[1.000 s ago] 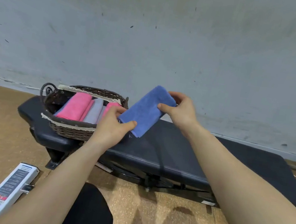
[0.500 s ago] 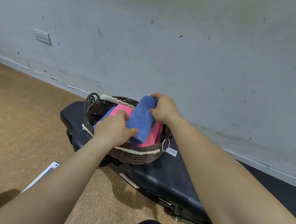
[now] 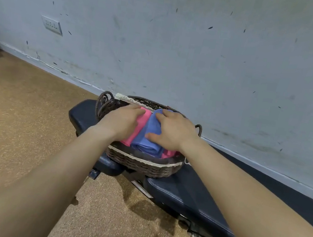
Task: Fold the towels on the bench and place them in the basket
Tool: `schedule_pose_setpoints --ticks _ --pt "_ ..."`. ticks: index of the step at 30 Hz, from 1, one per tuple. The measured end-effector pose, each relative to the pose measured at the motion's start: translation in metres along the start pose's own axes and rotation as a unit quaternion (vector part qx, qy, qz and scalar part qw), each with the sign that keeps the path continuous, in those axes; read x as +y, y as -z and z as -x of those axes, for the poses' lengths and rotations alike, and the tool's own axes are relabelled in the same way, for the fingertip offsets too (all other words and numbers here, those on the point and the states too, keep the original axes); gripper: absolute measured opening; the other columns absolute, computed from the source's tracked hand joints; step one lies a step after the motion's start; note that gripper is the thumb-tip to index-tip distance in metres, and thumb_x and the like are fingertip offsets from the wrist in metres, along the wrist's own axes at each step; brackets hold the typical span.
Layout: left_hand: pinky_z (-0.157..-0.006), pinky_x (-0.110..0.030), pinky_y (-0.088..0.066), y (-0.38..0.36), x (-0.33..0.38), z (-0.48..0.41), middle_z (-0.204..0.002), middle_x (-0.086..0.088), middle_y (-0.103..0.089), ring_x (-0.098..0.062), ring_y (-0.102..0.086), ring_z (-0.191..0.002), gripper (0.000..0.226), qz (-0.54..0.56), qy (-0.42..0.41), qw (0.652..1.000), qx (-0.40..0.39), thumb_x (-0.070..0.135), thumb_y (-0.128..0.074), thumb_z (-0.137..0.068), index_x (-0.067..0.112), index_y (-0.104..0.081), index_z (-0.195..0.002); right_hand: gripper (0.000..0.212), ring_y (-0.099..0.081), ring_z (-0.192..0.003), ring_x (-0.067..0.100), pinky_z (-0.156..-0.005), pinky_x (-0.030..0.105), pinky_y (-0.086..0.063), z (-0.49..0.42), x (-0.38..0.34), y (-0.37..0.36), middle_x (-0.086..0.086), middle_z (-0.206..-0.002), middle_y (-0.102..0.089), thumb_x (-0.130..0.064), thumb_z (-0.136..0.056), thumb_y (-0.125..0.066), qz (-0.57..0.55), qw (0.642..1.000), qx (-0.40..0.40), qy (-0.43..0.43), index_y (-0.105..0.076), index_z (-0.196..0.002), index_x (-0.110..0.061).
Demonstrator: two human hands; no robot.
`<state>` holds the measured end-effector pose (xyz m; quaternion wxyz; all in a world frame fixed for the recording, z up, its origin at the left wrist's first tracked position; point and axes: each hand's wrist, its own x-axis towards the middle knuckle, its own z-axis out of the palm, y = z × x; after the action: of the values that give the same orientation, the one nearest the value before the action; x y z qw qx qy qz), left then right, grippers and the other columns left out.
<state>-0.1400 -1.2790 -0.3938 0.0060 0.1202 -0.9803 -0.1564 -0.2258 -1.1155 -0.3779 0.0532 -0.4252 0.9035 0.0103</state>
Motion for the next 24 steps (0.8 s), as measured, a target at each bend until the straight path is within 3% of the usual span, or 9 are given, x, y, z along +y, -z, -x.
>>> schedule_pose_setpoints --ticks 3,7,10,17,21,24 --pt "-0.119 -0.036 -0.022 -0.002 -0.004 -0.004 -0.165 -0.009 -0.015 -0.022 -0.016 -0.151 0.049 -0.004 -0.015 0.996 -0.093 0.02 -0.04 -0.105 0.01 -0.031 -0.153 0.091 -0.001 -0.155 0.025 -0.124 0.048 -0.01 0.002 0.002 -0.009 0.004 -0.168 0.003 -0.077 -0.091 -0.034 0.052 0.993 -0.11 0.005 -0.006 -0.161 -0.026" --pt "-0.123 -0.035 -0.01 -0.007 -0.006 -0.01 -0.166 -0.002 0.0 -0.017 0.0 -0.153 0.068 0.031 0.014 0.992 -0.123 0.048 -0.039 -0.103 0.018 -0.014 -0.159 0.092 0.003 -0.155 0.025 -0.124 0.052 -0.003 -0.005 -0.002 -0.022 0.004 -0.168 0.01 -0.08 -0.09 -0.026 0.084 0.986 -0.146 -0.014 0.007 -0.159 -0.028" --pt "-0.124 -0.043 -0.009 -0.019 -0.006 -0.017 -0.166 -0.003 0.011 -0.02 0.009 -0.153 0.084 -0.045 0.011 0.985 -0.166 0.058 -0.043 -0.097 0.021 0.002 -0.159 0.093 0.005 -0.155 0.027 -0.123 0.052 -0.002 -0.008 -0.005 -0.029 0.006 -0.167 0.013 -0.08 -0.09 -0.024 0.094 0.982 -0.161 -0.028 0.01 -0.159 -0.028" --pt "-0.124 -0.043 0.003 -0.029 -0.002 -0.017 -0.163 -0.006 0.023 -0.024 0.019 -0.15 0.081 -0.087 0.011 0.978 -0.192 0.059 -0.031 -0.1 0.021 0.013 -0.157 0.092 0.008 -0.155 0.026 -0.122 0.052 0.001 -0.008 -0.009 -0.027 0.004 -0.167 0.017 -0.079 -0.091 -0.021 0.107 0.974 -0.196 -0.049 0.015 -0.158 -0.027" --pt "-0.123 -0.047 -0.008 -0.01 0.007 -0.013 -0.166 -0.006 0.009 -0.023 0.006 -0.153 0.081 -0.093 0.025 0.981 -0.169 0.058 -0.04 -0.098 0.019 -0.002 -0.159 0.091 -0.001 -0.155 0.026 -0.122 0.054 -0.001 -0.007 -0.012 -0.005 0.005 -0.168 0.005 -0.078 -0.091 -0.028 0.104 0.977 -0.178 -0.05 0.002 -0.16 -0.027" --pt "-0.121 -0.044 -0.018 0.009 0.027 0.0 -0.165 -0.01 -0.009 -0.024 -0.007 -0.153 0.073 -0.075 0.021 0.987 -0.137 0.051 -0.046 -0.099 0.013 -0.02 -0.155 0.086 -0.016 -0.153 0.025 -0.12 0.053 -0.013 0.009 -0.013 0.011 0.005 -0.167 -0.014 -0.077 -0.091 -0.029 0.093 0.989 -0.113 -0.029 -0.016 -0.159 -0.025"
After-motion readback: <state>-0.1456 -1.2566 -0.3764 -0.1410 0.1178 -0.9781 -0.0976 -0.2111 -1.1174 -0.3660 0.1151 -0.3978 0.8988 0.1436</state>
